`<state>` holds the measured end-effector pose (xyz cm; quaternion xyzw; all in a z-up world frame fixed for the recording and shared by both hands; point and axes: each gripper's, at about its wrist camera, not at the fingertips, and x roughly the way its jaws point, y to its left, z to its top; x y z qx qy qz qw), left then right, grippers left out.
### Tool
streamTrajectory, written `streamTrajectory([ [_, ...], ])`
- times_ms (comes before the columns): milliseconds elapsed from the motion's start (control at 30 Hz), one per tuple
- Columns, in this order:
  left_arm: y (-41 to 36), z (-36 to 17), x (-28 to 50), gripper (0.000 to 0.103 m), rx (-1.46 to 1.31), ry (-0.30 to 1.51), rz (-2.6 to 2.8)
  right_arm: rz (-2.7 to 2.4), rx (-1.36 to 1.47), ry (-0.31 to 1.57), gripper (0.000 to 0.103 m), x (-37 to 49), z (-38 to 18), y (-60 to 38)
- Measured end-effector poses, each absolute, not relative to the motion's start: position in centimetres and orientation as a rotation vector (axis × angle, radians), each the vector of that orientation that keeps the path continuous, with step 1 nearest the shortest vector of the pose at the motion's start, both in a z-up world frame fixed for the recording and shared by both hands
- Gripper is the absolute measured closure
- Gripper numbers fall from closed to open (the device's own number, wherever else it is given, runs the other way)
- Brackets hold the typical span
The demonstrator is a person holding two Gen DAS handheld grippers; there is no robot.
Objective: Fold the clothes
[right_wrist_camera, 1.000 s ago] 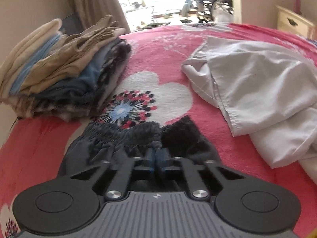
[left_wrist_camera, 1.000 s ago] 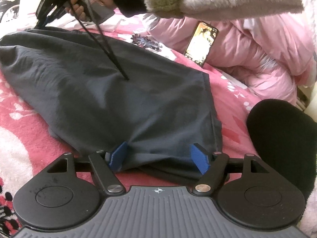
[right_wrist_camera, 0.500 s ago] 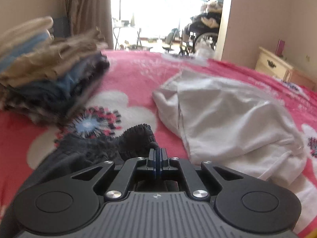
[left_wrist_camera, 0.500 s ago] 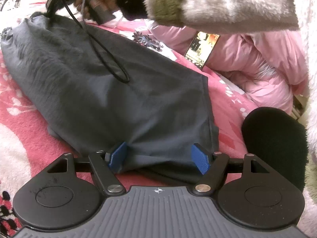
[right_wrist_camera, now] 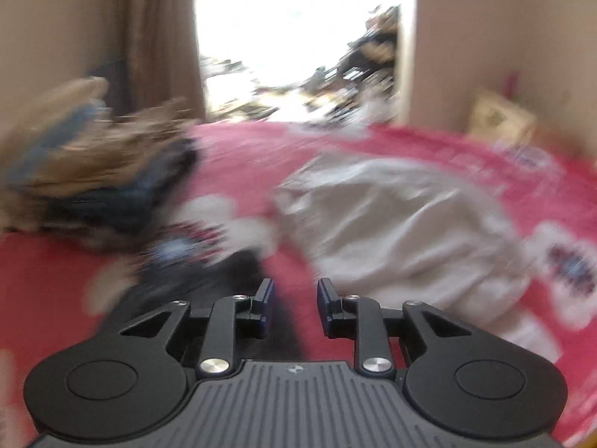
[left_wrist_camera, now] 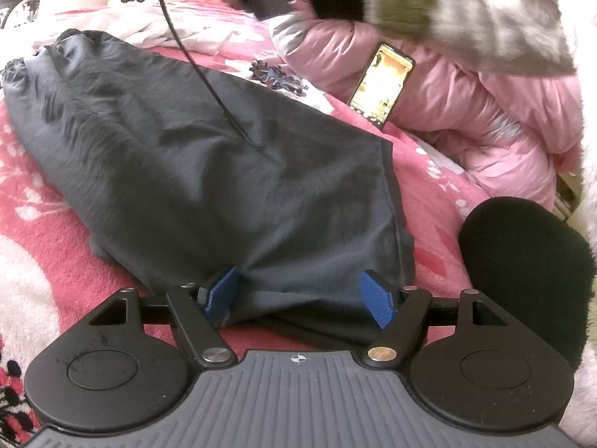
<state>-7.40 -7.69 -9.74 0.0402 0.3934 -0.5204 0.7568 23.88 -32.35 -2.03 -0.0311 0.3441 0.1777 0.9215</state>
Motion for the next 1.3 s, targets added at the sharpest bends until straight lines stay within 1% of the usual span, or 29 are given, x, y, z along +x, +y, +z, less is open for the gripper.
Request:
streamTrajectory([
  [100, -7.8, -9.8, -7.7, 0.031, 0.113, 0.84, -1.128, 0.458, -0.125, 0.816, 0.079, 22.2, -3.3, -31.7],
  [200, -7.8, -9.8, -8.0, 0.031, 0.139, 0.823, -1.117, 0.392, -0.165, 0.94, 0.081, 22.2, -6.7, -31.7],
  [233, -7.8, -9.8, -8.0, 0.031, 0.146, 0.816, -1.114, 0.338, -0.179, 0.979, 0.085, 22.3, -8.1, -31.9],
  [267, -7.8, -9.8, -8.1, 0.031, 0.151, 0.812, -1.109, 0.292, -0.155, 1.006, 0.092, 22.4, -9.1, -32.6],
  [333, -7.9, -9.8, -8.2, 0.031, 0.164, 0.8, -1.102, 0.248, -0.075, 0.963, 0.091, 20.6, -7.5, -34.4],
  [367, -8.0, -9.7, -8.2, 0.031, 0.174, 0.793, -1.097, 0.226, -0.036, 0.94, 0.087, 19.7, -6.7, -35.2],
  [533, -8.0, -9.5, -8.3, 0.031, 0.191, 0.771, -1.069, 0.115, 0.158, 0.825, 0.087, 15.0, -2.7, -39.6],
  [700, -7.9, -9.0, -8.7, 0.031, 0.228, 0.739, -1.034, 0.121, 0.287, 0.707, 0.087, 5.5, 1.3, -43.0],
  [800, -7.7, -8.3, -9.0, 0.031, 0.24, 0.718, -1.001, 0.113, 0.36, 0.685, 0.086, 0.8, 1.7, -43.7],
  [900, -7.2, -7.7, -9.3, 0.031, 0.238, 0.708, -0.971, 0.12, 0.444, 0.708, 0.086, -2.4, 0.8, -44.0],
  [1100, -8.1, -7.2, -10.6, 0.031, 0.271, 0.687, -0.965, 0.084, 0.543, 0.925, 0.085, -4.1, -4.1, -42.6],
  [1233, -9.4, -8.0, -11.8, 0.031, 0.316, 0.693, -0.977, 0.06, 0.49, 1.075, 0.084, -5.2, -6.8, -40.9],
  [1267, -9.6, -8.4, -12.1, 0.031, 0.334, 0.692, -0.975, 0.057, 0.456, 1.109, 0.08, -5.6, -7.3, -40.4],
  [1300, -9.9, -8.7, -12.4, 0.031, 0.351, 0.691, -0.969, 0.053, 0.421, 1.141, 0.08, -5.9, -7.8, -39.9],
])
